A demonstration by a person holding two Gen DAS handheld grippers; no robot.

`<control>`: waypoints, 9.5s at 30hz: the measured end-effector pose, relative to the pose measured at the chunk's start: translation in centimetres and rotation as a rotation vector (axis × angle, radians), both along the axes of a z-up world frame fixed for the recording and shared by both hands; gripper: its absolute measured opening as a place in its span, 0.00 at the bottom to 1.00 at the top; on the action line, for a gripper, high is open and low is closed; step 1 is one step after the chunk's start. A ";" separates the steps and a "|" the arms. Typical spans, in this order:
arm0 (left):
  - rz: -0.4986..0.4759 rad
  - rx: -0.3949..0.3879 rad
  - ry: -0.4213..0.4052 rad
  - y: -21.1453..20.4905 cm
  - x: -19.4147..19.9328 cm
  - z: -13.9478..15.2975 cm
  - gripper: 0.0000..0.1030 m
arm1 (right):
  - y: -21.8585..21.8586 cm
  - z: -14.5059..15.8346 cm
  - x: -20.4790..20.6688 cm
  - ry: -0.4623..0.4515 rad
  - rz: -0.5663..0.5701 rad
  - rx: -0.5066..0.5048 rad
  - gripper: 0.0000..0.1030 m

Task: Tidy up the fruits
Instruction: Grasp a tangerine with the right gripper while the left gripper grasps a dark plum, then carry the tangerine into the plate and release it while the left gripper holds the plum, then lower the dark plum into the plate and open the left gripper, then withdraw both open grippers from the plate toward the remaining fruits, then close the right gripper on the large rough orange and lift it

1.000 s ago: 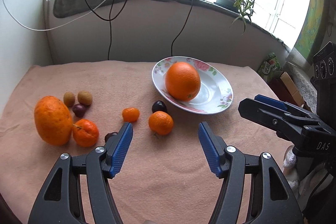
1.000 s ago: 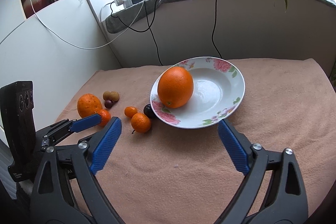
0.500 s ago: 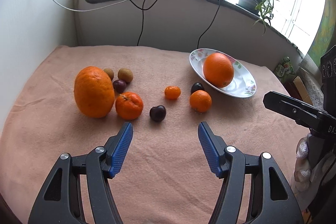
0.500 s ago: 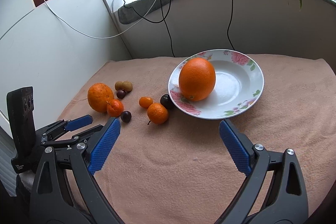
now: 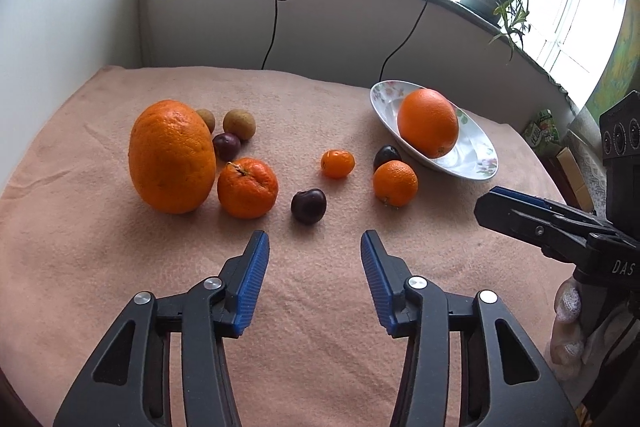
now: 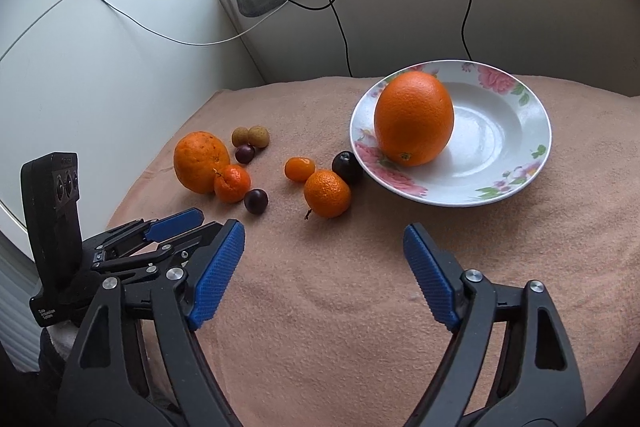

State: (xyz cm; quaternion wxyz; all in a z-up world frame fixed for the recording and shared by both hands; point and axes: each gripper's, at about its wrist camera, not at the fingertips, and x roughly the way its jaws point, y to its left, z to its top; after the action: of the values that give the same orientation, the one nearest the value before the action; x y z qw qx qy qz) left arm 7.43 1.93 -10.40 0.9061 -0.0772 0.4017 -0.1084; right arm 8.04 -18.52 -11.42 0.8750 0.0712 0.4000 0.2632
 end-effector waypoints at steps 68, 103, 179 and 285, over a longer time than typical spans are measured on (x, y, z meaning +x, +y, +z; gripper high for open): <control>-0.049 0.036 0.006 -2.5 3.9 -0.1 0.21 | 0.0 -0.5 2.4 0.060 -0.035 0.018 0.37; -0.228 0.014 -0.048 -13.3 4.8 2.4 0.21 | -9.7 1.0 4.8 0.003 -0.189 0.016 0.37; -0.182 0.104 -0.120 -15.4 5.0 3.6 0.74 | -9.6 3.2 7.6 -0.098 -0.215 -0.088 0.91; 0.160 -0.293 0.046 11.5 4.5 -2.6 0.71 | 21.8 -0.4 8.1 0.081 0.362 -0.091 0.70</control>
State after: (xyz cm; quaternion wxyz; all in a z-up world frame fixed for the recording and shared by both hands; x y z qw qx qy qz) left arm 11.91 13.44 -13.02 0.8814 -0.2428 0.3948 -0.0915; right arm 16.17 3.32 -11.80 0.7989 -0.0309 0.4527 0.3948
